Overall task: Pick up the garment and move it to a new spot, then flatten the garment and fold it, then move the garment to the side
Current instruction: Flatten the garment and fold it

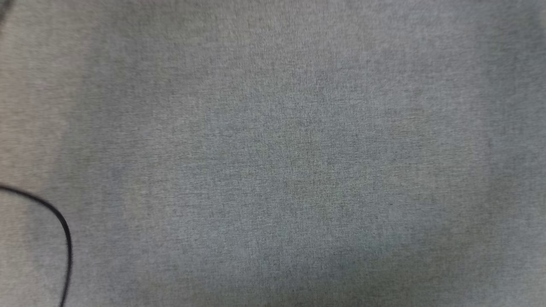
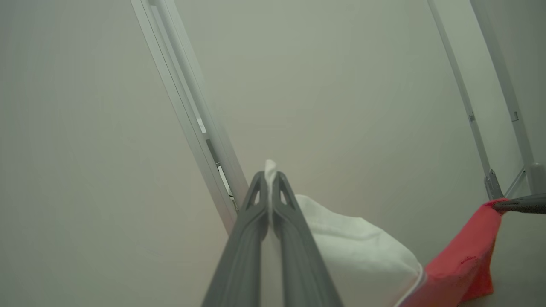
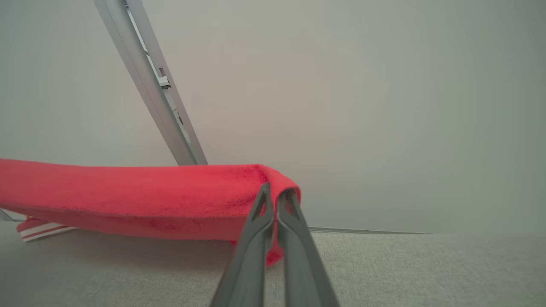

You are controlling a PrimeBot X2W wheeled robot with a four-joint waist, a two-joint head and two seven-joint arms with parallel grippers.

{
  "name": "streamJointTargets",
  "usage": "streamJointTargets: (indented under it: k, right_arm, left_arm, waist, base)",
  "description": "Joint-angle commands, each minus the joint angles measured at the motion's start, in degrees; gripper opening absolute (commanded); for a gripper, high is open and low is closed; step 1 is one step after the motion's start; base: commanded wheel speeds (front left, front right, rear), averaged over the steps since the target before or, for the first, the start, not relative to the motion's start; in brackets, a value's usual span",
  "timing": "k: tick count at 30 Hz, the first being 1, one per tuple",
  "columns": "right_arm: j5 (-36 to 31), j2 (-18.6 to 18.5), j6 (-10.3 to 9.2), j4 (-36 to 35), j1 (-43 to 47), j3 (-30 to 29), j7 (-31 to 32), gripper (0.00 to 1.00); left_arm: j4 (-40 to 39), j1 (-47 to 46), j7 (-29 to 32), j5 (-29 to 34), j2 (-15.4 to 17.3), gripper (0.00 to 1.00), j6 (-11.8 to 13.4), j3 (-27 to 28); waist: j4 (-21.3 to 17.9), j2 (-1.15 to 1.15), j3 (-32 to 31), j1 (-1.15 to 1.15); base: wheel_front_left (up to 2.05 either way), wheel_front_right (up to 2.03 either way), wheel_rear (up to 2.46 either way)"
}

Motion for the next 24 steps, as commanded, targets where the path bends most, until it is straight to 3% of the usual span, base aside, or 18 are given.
streamJointTargets:
  k: [1,8,12,21,24]
  right_arm:
    - [1.03,-1.31,-0.01,-0.65,1.32,0.29,0.09,0.0]
    - [13.35,-7.77,-0.01,-10.17,17.86,3.88,2.94,0.0]
    - [18.21,-11.76,-0.01,-16.75,28.26,6.91,3.51,0.0]
    - [21.97,-15.48,-0.01,-22.15,42.15,9.13,1.19,0.0]
    - [22.73,-15.72,-0.01,-22.82,46.57,9.06,0.41,0.0]
  left_arm:
    - [-1.22,1.56,-0.11,-0.78,0.26,0.0,-0.27,0.97]
    - [-13.17,29.53,-0.11,-5.53,2.33,0.0,-0.13,2.76]
    - [-18.32,46.72,-0.08,-6.97,4.17,0.0,2.15,2.32]
    - [-23.41,65.85,1.14,-9.27,3.97,0.0,7.18,0.44]
    - [-23.46,71.57,0.91,-12.29,3.11,0.0,7.8,0.59]
  waist:
    - [0.54,0.0,-2.19,-0.01]
    - [0.7,0.0,-10.64,-0.01]
    - [0.05,0.0,-16.15,-0.01]
    - [-1.02,0.0,-23.77,-0.01]
    - [-1.15,0.0,-26.24,-0.01]
  base:
    - [0.0,0.0,0.0]
    - [0.0,0.0,0.0]
    - [0.0,0.0,0.0]
    - [0.0,0.0,0.0]
    - [0.0,0.0,0.0]
